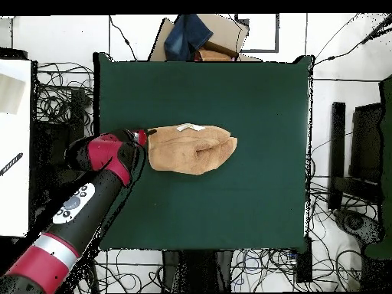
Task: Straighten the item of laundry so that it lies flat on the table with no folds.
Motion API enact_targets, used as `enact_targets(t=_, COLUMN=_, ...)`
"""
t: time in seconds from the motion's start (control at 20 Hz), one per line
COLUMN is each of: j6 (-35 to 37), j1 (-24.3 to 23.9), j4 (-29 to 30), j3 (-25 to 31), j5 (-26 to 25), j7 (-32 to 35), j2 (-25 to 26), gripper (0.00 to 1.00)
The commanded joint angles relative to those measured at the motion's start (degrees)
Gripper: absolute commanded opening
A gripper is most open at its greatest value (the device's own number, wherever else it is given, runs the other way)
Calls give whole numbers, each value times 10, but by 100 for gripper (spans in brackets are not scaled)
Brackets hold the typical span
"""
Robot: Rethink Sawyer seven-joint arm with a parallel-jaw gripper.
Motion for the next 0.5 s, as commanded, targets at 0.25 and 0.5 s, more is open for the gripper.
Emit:
enact_targets(t=0.25, j6=-105, j1=-25, j4=52, j3=122, j5=-26, j7=120, j2=57, gripper=100)
enact_targets(t=0.5, j6=-151, j1=-43, j4=75, j3=147, j5=-48, j7=106, j2=42, gripper=100)
